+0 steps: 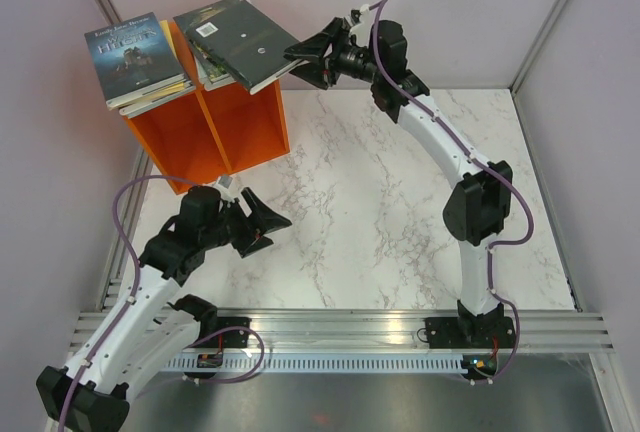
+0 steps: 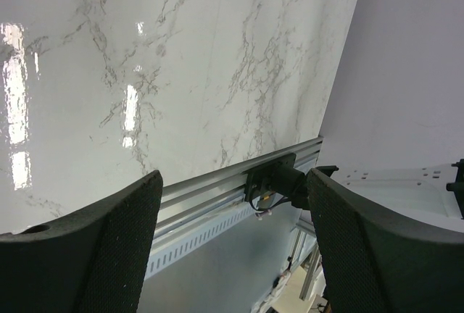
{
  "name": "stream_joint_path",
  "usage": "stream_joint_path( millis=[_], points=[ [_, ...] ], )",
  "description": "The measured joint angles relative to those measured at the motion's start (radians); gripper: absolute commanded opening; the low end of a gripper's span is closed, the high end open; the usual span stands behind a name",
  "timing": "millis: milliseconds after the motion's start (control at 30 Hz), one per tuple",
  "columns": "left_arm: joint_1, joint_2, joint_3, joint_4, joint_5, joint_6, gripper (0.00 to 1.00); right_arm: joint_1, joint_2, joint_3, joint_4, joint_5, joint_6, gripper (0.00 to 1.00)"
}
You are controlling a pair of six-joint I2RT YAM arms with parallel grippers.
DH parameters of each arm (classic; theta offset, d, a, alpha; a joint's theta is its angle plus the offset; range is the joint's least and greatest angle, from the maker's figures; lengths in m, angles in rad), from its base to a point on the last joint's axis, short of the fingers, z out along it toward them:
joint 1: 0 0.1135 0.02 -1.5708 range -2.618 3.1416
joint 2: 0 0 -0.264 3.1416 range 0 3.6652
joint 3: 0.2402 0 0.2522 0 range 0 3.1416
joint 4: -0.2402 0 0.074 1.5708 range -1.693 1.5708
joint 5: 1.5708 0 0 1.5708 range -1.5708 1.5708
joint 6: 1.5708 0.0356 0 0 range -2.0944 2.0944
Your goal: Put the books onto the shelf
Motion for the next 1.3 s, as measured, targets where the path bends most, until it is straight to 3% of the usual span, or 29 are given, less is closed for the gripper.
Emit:
stream_joint_path(
  millis=[167,333,667,967,1067,1300],
  points=[
    [0.000,0.000,-0.005,0.007,0.000,-0.001,0.82,-0.006,-0.002,0.000,0.021,-0.004,0.013,0.62],
    [0.000,0.000,-0.007,0.014,0.000,-0.008,0.82,-0.011,-0.015,0.000,0.024,-0.011,0.020,0.46],
    [0.000,-0.005,-0.016,0.025,0.001,-0.013,0.81,-0.019,-0.056,-0.039,0.022,-0.025,0.018,0.31],
    [0.000,-0.005,-0.023,0.025,0.002,-0.015,0.81,-0.016,-0.071,-0.060,0.031,-0.023,0.039,0.11],
    [0.000,-0.005,-0.023,0.025,0.002,-0.016,0.81,-0.008,-0.066,-0.044,0.023,-0.018,0.048,0.00],
    [0.000,-0.047,-0.053,0.026,0.002,-0.025,0.80,0.043,0.012,0.075,0.005,0.029,0.055,0.00]
  ],
)
